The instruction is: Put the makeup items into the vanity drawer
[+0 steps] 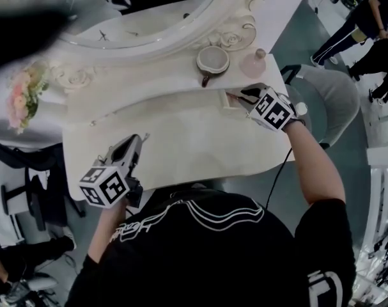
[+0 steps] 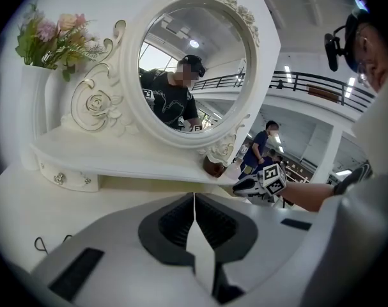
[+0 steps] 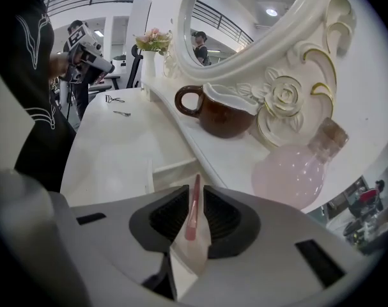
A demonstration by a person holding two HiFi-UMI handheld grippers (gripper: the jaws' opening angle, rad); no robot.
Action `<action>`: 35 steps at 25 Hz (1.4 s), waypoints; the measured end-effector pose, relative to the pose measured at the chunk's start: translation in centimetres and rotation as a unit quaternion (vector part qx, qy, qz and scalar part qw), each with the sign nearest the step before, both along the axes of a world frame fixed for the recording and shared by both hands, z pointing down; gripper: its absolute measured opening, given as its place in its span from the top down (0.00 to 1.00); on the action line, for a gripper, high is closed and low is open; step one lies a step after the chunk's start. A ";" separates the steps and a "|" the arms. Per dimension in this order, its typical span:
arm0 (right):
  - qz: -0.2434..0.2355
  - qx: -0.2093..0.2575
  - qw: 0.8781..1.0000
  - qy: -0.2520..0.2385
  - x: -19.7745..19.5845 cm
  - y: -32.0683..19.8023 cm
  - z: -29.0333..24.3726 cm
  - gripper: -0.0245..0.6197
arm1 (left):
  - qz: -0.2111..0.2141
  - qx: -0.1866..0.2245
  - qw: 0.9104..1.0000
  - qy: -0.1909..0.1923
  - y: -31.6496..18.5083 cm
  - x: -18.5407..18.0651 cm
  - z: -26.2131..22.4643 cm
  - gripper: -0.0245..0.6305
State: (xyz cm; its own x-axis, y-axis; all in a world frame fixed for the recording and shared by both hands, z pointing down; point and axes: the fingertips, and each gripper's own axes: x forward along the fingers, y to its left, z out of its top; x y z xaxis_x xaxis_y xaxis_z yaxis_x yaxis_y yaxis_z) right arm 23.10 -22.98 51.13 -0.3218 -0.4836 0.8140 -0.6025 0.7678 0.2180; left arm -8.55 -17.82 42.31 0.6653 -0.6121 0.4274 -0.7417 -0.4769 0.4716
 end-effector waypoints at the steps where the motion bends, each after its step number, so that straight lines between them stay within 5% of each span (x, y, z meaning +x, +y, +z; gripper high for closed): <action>1: 0.002 0.000 1.000 -0.005 -0.1 0.0 -0.1 0.85 | -0.001 0.000 1.000 0.001 0.0 -0.1 0.0 0.92; 12: -0.029 0.033 0.997 -0.066 -4.5 1.1 -4.1 0.71 | -0.033 0.002 0.999 0.001 1.6 -2.4 -0.1 0.92; 20: -0.135 0.042 0.983 -0.121 -15.3 3.2 -5.6 0.70 | -0.086 0.006 0.996 0.005 4.1 -5.7 -0.2 0.92; 35: -0.282 -0.010 0.952 -0.117 -28.8 6.0 -1.8 0.70 | -0.182 -0.003 0.983 0.006 8.6 -13.2 0.5 0.92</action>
State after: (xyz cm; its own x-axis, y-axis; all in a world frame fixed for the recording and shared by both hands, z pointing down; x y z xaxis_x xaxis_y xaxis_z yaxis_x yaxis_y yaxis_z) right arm -5.70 -16.96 49.30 -0.6998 -0.1660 0.6948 -0.1236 0.9861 0.1110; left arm -21.72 -9.24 42.79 0.4081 -0.8081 0.4248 -0.8569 -0.1784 0.4837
